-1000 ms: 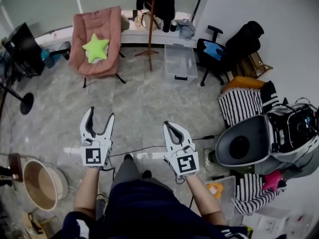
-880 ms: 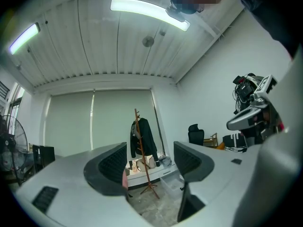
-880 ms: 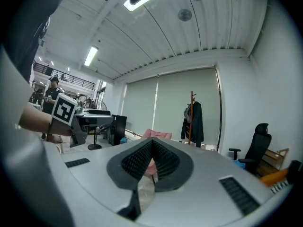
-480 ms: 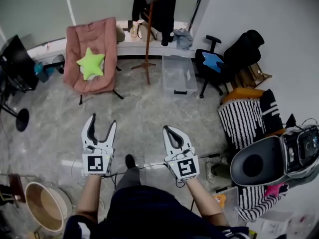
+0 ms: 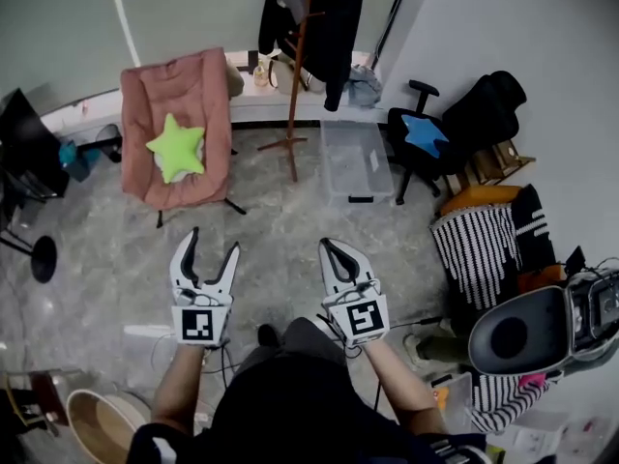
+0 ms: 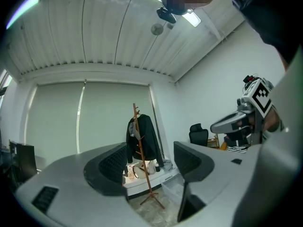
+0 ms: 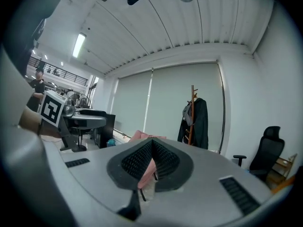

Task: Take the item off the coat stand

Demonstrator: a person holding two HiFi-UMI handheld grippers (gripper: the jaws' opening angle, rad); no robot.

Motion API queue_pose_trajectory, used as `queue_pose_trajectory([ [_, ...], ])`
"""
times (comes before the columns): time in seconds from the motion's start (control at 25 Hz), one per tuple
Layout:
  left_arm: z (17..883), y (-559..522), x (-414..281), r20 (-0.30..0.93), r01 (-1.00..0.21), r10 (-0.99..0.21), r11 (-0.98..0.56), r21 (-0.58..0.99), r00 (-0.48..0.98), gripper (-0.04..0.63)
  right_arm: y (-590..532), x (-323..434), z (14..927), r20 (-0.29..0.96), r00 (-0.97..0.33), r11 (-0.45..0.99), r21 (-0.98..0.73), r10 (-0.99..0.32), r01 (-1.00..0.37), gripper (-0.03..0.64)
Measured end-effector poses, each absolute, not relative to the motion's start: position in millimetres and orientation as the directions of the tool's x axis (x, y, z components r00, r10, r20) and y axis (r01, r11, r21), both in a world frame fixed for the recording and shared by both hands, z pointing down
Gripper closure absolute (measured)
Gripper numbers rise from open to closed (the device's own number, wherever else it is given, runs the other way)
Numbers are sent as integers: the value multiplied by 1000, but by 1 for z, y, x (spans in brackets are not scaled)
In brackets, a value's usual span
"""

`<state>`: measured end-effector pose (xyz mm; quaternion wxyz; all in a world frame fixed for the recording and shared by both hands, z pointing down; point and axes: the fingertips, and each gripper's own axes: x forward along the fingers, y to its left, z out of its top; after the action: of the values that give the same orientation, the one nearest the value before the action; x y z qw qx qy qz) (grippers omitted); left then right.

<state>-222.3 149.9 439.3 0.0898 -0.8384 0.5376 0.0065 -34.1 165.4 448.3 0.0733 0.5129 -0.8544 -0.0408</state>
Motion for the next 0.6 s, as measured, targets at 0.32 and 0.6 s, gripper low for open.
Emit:
queue_pose_trajectory([
  [0.32, 446, 54, -215, -92, -911, -909, -395, -121, 406, 288, 65, -21, 453, 75, -476, 481, 147, -876, -864, 600],
  [0.6, 439, -57, -172, -83, -922, -922, -370, -112, 379, 288, -41, 18, 456, 76, -523, 529, 122, -849, -840, 600],
])
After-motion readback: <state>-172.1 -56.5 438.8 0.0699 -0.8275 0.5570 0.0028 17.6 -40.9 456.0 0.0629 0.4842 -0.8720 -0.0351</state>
